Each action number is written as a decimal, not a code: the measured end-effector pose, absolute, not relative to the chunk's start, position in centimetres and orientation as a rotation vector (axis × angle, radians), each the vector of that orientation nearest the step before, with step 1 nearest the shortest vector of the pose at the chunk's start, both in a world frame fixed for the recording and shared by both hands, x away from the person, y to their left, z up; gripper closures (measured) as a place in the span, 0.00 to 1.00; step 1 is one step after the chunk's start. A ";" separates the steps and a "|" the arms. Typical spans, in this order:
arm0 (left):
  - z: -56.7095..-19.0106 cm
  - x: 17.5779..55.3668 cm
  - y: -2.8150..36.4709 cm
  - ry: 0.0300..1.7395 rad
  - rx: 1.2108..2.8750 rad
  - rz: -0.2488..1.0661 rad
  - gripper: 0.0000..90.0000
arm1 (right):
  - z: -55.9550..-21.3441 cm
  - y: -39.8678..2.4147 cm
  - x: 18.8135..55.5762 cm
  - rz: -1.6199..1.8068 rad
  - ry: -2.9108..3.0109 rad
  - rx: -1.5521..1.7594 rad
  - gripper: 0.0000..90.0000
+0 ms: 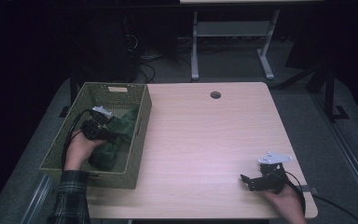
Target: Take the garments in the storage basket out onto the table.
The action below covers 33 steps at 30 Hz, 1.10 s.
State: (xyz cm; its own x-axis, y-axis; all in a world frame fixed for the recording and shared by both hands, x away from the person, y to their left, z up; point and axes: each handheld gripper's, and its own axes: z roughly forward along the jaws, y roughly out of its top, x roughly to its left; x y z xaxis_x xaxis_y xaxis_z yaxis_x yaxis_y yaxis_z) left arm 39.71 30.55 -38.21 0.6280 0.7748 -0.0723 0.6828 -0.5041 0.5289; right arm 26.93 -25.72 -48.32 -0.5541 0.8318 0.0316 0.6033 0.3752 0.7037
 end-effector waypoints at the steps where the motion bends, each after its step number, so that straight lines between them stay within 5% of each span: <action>1: -37.9 39.6 30.5 1.135 2.328 0.240 0.94 | -48.3 -25.7 26.9 0.975 2.312 1.257 0.02; 33: -29.6 37.3 32.3 1.070 2.138 0.219 0.96 | -48.3 -25.7 26.9 0.975 2.312 1.258 0.02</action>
State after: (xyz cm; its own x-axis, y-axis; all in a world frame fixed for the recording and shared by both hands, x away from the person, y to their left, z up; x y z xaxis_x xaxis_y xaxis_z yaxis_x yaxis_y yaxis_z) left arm 37.31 32.28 -29.58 0.6406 0.7512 -0.1595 0.6280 -0.3930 0.6717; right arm 26.93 -25.72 -48.32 -0.5539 0.8320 0.0317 0.6036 0.3750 0.7036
